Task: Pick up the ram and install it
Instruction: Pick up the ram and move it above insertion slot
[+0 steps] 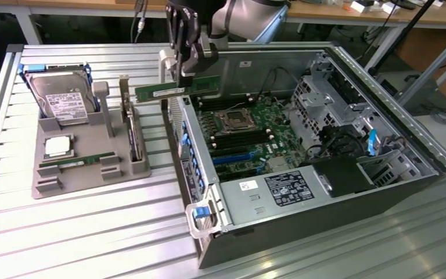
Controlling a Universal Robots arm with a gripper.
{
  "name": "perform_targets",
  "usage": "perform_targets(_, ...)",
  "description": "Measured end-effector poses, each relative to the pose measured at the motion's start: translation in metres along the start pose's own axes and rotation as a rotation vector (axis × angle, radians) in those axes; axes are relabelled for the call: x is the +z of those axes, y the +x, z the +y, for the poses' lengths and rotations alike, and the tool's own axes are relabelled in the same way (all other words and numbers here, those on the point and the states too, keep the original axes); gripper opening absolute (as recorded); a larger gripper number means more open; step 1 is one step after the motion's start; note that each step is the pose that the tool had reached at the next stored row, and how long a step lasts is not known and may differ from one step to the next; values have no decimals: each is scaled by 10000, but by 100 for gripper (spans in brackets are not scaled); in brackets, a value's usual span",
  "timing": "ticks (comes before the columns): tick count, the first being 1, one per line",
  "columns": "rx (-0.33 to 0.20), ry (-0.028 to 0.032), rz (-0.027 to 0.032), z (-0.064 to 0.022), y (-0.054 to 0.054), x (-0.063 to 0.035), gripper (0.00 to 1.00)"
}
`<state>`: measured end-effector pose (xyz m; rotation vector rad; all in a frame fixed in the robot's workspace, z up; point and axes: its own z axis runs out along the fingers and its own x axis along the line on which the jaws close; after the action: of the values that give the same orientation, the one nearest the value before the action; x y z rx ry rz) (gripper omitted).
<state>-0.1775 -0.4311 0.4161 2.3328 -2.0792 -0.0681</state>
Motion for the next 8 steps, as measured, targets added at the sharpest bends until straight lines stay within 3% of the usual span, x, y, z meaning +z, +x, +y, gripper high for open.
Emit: perform_targets(8, 0, -1, 2, -170, 19, -8, 13)
